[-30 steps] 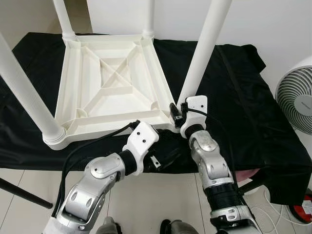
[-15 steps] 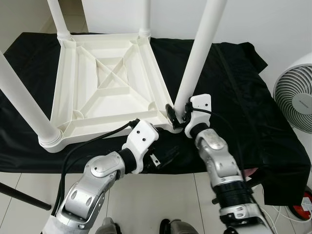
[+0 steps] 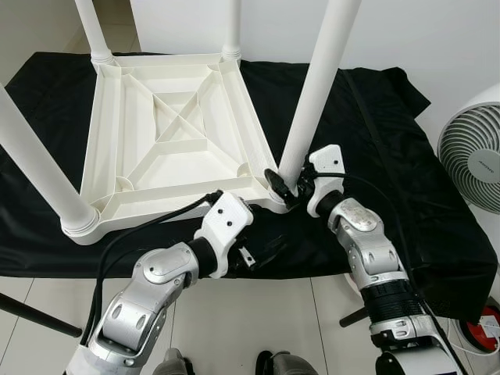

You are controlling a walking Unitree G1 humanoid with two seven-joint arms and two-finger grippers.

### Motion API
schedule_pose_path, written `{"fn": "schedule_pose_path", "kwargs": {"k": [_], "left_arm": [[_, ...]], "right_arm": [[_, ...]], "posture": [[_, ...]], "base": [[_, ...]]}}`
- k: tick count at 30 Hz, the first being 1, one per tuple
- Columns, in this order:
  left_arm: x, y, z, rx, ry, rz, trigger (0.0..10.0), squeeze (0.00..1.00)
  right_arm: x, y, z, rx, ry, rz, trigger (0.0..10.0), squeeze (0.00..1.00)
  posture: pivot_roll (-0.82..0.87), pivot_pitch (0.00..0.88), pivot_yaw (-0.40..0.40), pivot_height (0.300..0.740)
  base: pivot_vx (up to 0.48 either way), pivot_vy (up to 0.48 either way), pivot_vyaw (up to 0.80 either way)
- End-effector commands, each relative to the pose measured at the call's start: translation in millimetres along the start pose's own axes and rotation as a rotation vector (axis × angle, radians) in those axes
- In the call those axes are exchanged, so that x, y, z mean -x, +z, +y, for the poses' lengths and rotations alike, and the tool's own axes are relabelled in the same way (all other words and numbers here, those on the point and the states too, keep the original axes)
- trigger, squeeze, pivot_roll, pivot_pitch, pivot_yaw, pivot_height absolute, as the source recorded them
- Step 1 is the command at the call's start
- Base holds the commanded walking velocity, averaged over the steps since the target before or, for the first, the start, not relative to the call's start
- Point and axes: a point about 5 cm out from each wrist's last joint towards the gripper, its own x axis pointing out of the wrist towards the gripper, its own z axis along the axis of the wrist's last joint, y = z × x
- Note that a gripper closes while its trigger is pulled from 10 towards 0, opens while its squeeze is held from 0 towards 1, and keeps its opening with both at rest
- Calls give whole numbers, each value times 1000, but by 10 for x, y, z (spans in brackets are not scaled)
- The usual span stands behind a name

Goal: Building children table

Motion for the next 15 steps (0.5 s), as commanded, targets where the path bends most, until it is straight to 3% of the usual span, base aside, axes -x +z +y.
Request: {"fn": "schedule_pose_path", "kwargs": {"k": [1,15], "left_arm": [[5,4,27,1,49,6,10000,0],[46,-181,112,0,131,98,10000,0]], "right_arm": [[19,-16,-8,-7,16,-1,10000,0],[92,50,-45,-44,-28,-67,10000,0]], "posture": [[-21,127,-18,740],[-29,146,-9,740]], "base": [[0,0,0],[0,0,0]]}}
